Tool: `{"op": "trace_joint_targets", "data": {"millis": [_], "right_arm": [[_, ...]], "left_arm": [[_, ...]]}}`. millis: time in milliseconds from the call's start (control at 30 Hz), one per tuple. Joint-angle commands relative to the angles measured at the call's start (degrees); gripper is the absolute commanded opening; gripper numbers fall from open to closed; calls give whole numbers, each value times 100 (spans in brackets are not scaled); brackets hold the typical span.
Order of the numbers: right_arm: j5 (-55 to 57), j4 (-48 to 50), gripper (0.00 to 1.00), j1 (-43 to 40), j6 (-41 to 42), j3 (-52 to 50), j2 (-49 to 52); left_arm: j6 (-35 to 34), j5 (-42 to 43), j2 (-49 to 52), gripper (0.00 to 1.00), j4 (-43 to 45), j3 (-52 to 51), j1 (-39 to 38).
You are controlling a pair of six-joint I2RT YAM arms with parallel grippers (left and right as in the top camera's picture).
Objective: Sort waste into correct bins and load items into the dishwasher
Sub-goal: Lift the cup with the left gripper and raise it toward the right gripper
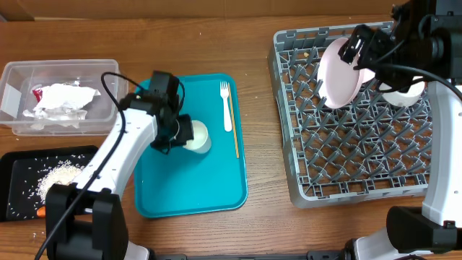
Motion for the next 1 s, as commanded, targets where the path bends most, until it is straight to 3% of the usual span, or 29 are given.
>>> {"op": "trace_joint_targets", "data": {"millis": [0,133,233,400,467,600,767,967], "right_arm": [[-177,74,100,17,26,50,-15],[-638,61,100,17,26,39,-15],[-1692,103,100,17,24,13,-15],[-3783,813,100,33,-212,7,-13],[-4321,1115,100,92,-210,-28,-11],[-4957,1864,100,391,55,-219,-11],[-5010,2474,100,643,570,-490,-4],[-6013,3123,100,671,782,-638,2]], "left_arm": [[293,1912,-229,4,164,643,210],[282,4019,-251,4,944,745,734],[70,5418,-240,4,1683,743,1233],[-1016,7130,-240,4,2850,743,1838],[-1384,7313,-240,4,3097,743,1845],[-2835,7720,-240,4,4197,743,1683],[-4966,7976,-243,4,6118,743,1392],[-7746,7873,-247,4,9130,743,1147]]}}
